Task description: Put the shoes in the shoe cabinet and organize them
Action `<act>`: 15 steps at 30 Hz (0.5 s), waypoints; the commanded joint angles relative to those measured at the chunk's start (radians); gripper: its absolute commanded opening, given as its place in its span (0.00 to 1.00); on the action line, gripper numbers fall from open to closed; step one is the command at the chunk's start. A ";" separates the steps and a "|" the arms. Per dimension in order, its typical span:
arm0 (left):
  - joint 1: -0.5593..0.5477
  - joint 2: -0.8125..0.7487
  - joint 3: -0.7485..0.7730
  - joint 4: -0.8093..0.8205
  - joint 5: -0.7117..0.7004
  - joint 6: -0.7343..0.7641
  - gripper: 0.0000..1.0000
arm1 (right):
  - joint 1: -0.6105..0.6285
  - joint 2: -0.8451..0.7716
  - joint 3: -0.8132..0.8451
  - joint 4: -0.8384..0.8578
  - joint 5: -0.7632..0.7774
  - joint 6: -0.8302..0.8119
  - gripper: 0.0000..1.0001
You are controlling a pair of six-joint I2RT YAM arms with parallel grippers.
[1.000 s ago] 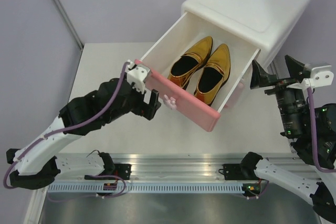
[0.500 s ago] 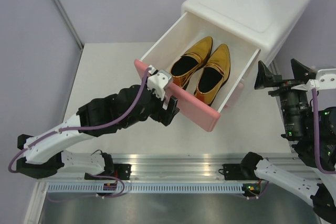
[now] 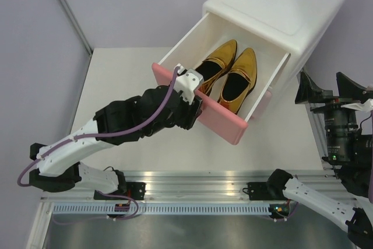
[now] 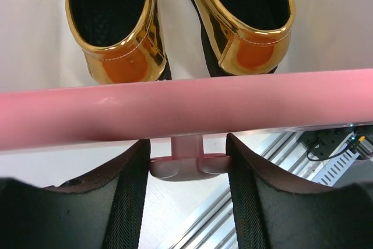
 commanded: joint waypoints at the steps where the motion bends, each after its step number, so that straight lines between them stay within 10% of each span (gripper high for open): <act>1: -0.001 0.054 0.095 0.199 0.006 0.056 0.43 | -0.002 -0.018 -0.001 -0.013 0.022 0.022 0.98; 15: 0.000 0.166 0.238 0.395 -0.073 0.248 0.34 | -0.002 -0.047 -0.018 -0.057 0.000 0.088 0.98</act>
